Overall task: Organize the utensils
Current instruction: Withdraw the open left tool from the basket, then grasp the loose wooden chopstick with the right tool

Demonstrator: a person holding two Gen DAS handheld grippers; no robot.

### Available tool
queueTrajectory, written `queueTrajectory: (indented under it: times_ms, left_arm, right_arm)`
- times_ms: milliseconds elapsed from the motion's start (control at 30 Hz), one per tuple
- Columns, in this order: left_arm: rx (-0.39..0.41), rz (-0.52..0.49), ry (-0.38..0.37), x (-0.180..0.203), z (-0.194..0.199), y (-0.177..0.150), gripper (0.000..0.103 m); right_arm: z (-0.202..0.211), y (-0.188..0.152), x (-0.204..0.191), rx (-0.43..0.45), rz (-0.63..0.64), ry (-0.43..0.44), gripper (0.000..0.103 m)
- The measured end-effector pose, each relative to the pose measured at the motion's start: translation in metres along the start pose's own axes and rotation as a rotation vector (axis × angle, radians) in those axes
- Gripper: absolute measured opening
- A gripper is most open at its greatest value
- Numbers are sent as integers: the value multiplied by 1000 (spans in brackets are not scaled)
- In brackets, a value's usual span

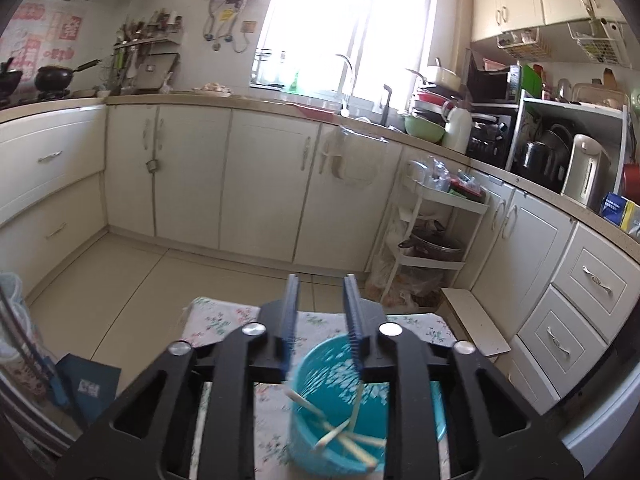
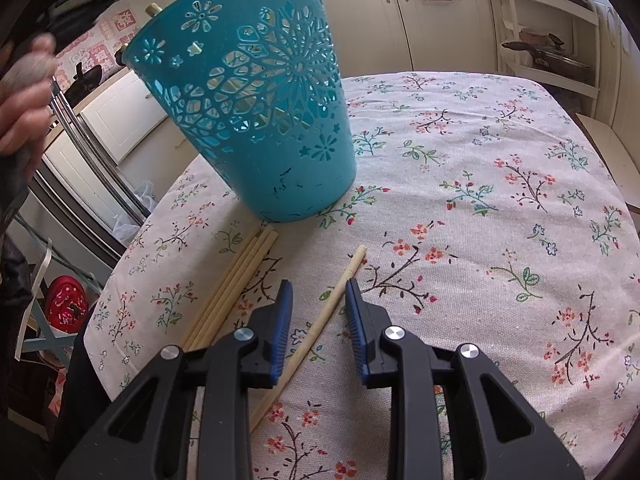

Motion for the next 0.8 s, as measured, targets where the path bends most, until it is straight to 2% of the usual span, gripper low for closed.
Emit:
queueTrajectory:
  times_ms: [67, 133, 233, 267, 333, 400, 467, 567, 600, 633, 667, 733, 767, 800]
  left_arm:
    - [7, 15, 37, -20, 20, -6, 44]
    - [-6, 30, 69, -39, 34, -16, 48]
    - [-75, 75, 118, -72, 49, -47, 49]
    - [-94, 85, 129, -80, 51, -57, 49]
    - [-139, 101, 160, -97, 56, -81, 49]
    - [-176, 104, 173, -108, 60, -101, 49]
    - [-202, 95, 176, -111, 63, -117, 49]
    - [-245, 96, 172, -111, 64, -140, 49]
    - [-261, 99, 168, -109, 63, -147, 49]
    - [-277, 98, 165, -107, 61, -154, 49]
    - [-292, 98, 159, -105, 61, -161, 49]
    - [-317, 95, 145, -99, 58, -168, 49]
    - [-323, 92, 141, -97, 57, -170, 49]
    - [-328, 86, 134, -94, 57, -172, 49]
  right_arm:
    - [2, -3, -4, 6, 3, -16, 33]
    - [3, -5, -10, 12, 41, -51, 37]
    - [0, -6, -17, -2, 126, -102, 37]
    - [-1, -7, -20, -15, 173, -94, 36]
    - [-1, -9, -26, -51, 306, -63, 23]
    - [1, -10, -25, -97, 371, -13, 18]
    - [3, -10, -19, -150, 406, 1, 17]
    - [6, -6, -6, -196, 349, -24, 18]
    - [6, -4, -3, -193, 315, -44, 22]
    - [4, -4, 0, -188, 262, -72, 38]
    - [2, -5, 2, -181, 234, -94, 45]
    - [1, -6, -1, -131, 228, -126, 46]
    - [0, -8, -7, -117, 245, -118, 43]
    - [0, -10, -13, -117, 263, -97, 32]
Point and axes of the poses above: each gripper's, at about its wrist camera, not at the fingertips, and z roughly against the way its jaws point, x to its right, y to its top, the point moved 9 cm from there along -z, roughly the way its jaws point, and after that the axes turned 10 degrees about x, right-handed, at the moved point
